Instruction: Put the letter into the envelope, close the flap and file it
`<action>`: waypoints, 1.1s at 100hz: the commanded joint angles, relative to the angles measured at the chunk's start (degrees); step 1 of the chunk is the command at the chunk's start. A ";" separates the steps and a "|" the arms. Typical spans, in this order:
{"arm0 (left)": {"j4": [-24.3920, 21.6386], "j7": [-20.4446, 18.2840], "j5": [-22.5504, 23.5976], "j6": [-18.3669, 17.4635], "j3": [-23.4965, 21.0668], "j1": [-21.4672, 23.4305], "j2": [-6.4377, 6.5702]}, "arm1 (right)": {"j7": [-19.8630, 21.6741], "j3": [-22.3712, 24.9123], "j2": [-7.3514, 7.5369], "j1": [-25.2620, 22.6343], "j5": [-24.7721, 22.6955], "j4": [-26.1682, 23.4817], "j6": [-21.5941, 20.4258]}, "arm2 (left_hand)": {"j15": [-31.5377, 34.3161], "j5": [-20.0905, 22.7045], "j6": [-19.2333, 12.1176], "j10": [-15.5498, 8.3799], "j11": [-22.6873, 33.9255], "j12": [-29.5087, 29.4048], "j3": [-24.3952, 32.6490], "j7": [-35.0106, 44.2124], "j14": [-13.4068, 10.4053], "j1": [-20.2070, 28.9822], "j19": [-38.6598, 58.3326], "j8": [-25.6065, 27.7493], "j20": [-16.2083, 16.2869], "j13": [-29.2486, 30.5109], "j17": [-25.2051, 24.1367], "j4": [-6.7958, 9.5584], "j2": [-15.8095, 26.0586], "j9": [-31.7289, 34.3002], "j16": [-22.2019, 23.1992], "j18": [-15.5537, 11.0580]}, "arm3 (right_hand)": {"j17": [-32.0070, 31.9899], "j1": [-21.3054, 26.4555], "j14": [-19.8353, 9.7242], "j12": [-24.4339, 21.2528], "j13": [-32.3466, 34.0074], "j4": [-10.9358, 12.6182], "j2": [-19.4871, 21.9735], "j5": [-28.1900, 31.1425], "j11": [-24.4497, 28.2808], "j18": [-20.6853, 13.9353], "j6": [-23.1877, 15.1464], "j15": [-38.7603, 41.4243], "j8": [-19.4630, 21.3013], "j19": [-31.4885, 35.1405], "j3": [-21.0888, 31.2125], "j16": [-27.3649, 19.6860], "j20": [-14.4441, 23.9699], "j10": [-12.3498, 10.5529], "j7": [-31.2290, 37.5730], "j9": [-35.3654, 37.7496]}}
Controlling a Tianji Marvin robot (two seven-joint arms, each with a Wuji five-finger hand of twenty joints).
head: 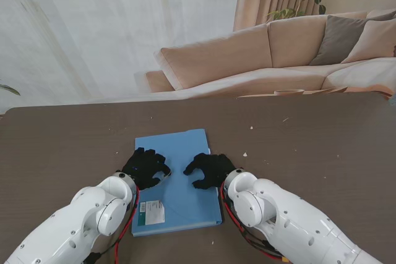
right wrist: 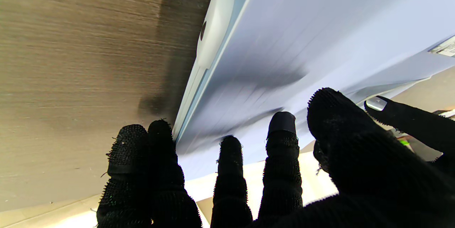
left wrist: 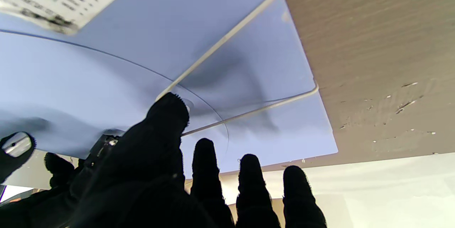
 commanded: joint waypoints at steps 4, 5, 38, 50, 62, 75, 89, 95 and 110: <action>-0.44 -1.21 0.02 -0.58 0.55 0.28 -0.59 | 1.13 -0.49 -0.41 -0.43 0.04 0.02 -0.35 | 4.93 1.45 -2.26 -0.60 8.95 1.26 -1.45 -0.72 -0.11 -0.97 0.29 -0.42 1.50 0.67 -0.86 -1.78 0.00 3.28 3.07 1.16 | -0.56 1.08 -6.83 0.92 -1.24 1.57 -0.04 0.56 2.04 -1.17 -0.29 -0.53 0.64 0.19 0.33 -0.72 1.00 1.32 0.61 2.55; -0.41 -1.19 -0.04 -0.69 0.56 0.24 -0.59 | 1.12 -0.49 -0.41 -0.43 0.03 0.02 -0.36 | 5.03 1.39 -2.17 -0.70 9.22 1.29 -1.42 -0.79 -0.11 -0.83 0.29 -0.48 1.51 0.74 -0.85 -1.81 -0.17 3.72 3.01 1.16 | -0.56 1.03 -6.84 0.92 -1.23 1.56 -0.03 0.56 2.04 -1.17 -0.34 -0.52 0.64 0.19 0.31 -0.72 1.00 1.32 0.60 2.54; -0.36 -2.51 -0.12 -1.98 1.60 -0.82 -0.37 | 1.26 -0.54 -0.38 -0.40 0.04 -0.03 -0.38 | 6.37 3.61 0.64 -0.59 -10.50 -18.78 -2.56 -2.14 -0.60 1.93 1.53 -2.91 2.11 1.70 -0.02 -2.44 -1.62 20.83 -8.87 0.91 | -0.59 1.06 -6.75 0.91 -1.23 1.56 -0.05 0.50 2.01 -1.18 -0.15 -0.54 0.65 0.18 0.31 -0.73 1.01 1.27 0.55 2.53; -0.39 -3.20 0.01 -1.89 2.18 -1.25 -0.29 | 1.30 -0.39 -0.36 -0.49 -0.02 -0.18 -0.40 | 5.67 4.02 1.16 -0.86 -12.88 -31.06 1.46 -2.21 -0.54 0.05 1.95 -2.94 2.09 1.90 0.34 -2.01 -1.22 21.31 -10.59 0.98 | -0.62 1.04 -6.71 0.92 -1.25 1.55 -0.05 0.50 2.01 -1.20 -0.18 -0.55 0.66 0.15 0.26 -0.73 1.01 1.29 0.53 2.53; -0.38 -3.63 0.41 -1.71 2.68 -1.54 -0.23 | 1.34 -0.20 -0.34 -0.62 -0.08 -0.33 -0.38 | 6.17 4.16 1.63 -0.81 -14.77 -34.39 2.61 -2.48 -0.37 0.90 2.79 -3.14 2.36 2.07 0.62 -1.93 -1.21 22.14 -11.35 1.10 | -0.65 1.03 -6.72 0.91 -1.25 1.55 -0.08 0.48 2.00 -1.15 -0.11 -0.55 0.67 0.13 0.26 -0.73 1.01 1.31 0.52 2.56; -0.81 -4.68 0.40 -0.86 2.97 -1.58 -0.17 | 1.37 -0.09 -0.31 -0.74 -0.17 -0.43 -0.33 | 4.99 3.38 1.07 1.85 -7.28 -23.83 1.69 -1.86 -0.55 1.53 3.05 -2.30 2.91 0.89 -0.90 -1.68 -0.39 10.34 -5.31 0.59 | -0.65 1.05 -6.71 0.92 -1.27 1.56 -0.07 0.50 1.99 -1.14 -0.16 -0.56 0.69 0.14 0.26 -0.73 1.02 1.33 0.53 2.53; -1.05 -4.37 0.14 -0.11 3.07 -1.46 -0.27 | 1.34 -0.20 -0.33 -0.68 -0.07 -0.29 -0.38 | 15.73 4.28 1.21 4.97 9.12 12.75 -2.45 -1.23 -0.60 4.49 3.64 -1.60 5.52 0.82 -1.16 -2.77 -2.82 10.00 8.53 1.08 | -0.68 1.04 -6.73 0.92 -1.29 1.56 -0.09 0.44 1.96 -1.17 -0.11 -0.59 0.69 0.13 0.29 -0.74 1.03 1.38 0.49 2.50; -0.99 -4.01 0.34 -0.03 3.17 -1.52 -0.31 | 1.30 -0.27 -0.34 -0.63 -0.03 -0.21 -0.40 | 21.64 5.02 0.86 5.25 14.45 17.41 -3.56 -0.88 -0.22 5.24 4.64 -1.44 6.41 0.68 -1.13 -2.71 -3.27 11.32 11.89 1.25 | -0.68 1.03 -6.73 0.91 -1.31 1.57 -0.08 0.46 1.96 -1.17 -0.06 -0.60 0.70 0.12 0.33 -0.74 1.03 1.31 0.49 2.52; -0.96 -4.32 0.37 0.32 3.53 -1.85 -0.29 | 1.32 -0.45 -0.36 -0.47 0.07 -0.12 -0.43 | 28.81 5.74 1.30 5.50 19.32 19.04 -4.39 -1.12 0.45 5.64 6.31 -1.70 7.32 0.67 -1.11 -2.67 -3.62 14.33 12.94 1.98 | -0.68 1.04 -6.78 0.91 -1.33 1.56 -0.05 0.45 1.95 -1.17 -0.09 -0.60 0.70 0.12 0.31 -0.74 1.03 1.24 0.47 2.52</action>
